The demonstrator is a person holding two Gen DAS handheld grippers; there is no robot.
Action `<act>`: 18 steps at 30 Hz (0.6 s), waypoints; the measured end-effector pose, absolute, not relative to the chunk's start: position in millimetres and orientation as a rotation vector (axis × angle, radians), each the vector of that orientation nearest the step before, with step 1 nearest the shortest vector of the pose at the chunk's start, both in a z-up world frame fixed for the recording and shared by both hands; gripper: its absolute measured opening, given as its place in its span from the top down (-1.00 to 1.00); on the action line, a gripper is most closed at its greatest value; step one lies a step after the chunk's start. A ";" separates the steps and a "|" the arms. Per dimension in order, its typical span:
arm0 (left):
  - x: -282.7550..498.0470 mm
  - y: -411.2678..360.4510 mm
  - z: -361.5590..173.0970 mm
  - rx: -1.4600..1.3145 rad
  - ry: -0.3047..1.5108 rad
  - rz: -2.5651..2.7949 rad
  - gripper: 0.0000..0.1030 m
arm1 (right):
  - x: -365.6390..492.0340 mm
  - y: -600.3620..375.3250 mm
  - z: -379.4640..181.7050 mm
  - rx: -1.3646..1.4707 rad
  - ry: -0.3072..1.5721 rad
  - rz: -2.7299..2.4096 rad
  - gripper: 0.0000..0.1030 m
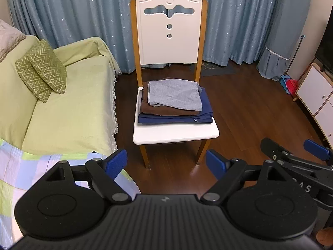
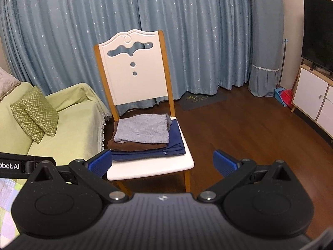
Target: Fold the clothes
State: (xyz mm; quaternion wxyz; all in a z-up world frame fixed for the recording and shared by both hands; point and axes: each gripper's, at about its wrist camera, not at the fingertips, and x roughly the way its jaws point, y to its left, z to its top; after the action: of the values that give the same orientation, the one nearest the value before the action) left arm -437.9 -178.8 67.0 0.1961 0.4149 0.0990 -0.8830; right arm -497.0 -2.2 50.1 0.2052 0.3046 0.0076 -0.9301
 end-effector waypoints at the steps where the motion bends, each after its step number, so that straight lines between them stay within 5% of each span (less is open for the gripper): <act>1: -437.6 -178.8 67.3 1.158 0.274 -2.466 -0.65 | -498.6 -3.9 49.8 0.851 0.028 -2.583 -0.98; 18: -435.7 -196.1 65.4 1.106 0.379 -2.343 -0.65 | -525.5 -32.0 43.6 0.872 0.148 -2.421 -0.98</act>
State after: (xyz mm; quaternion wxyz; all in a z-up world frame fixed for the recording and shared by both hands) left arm -435.7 -196.1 65.4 0.2587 0.4079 0.1400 -0.8643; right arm -525.5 -32.0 43.6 0.2782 0.3249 0.0552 -0.9022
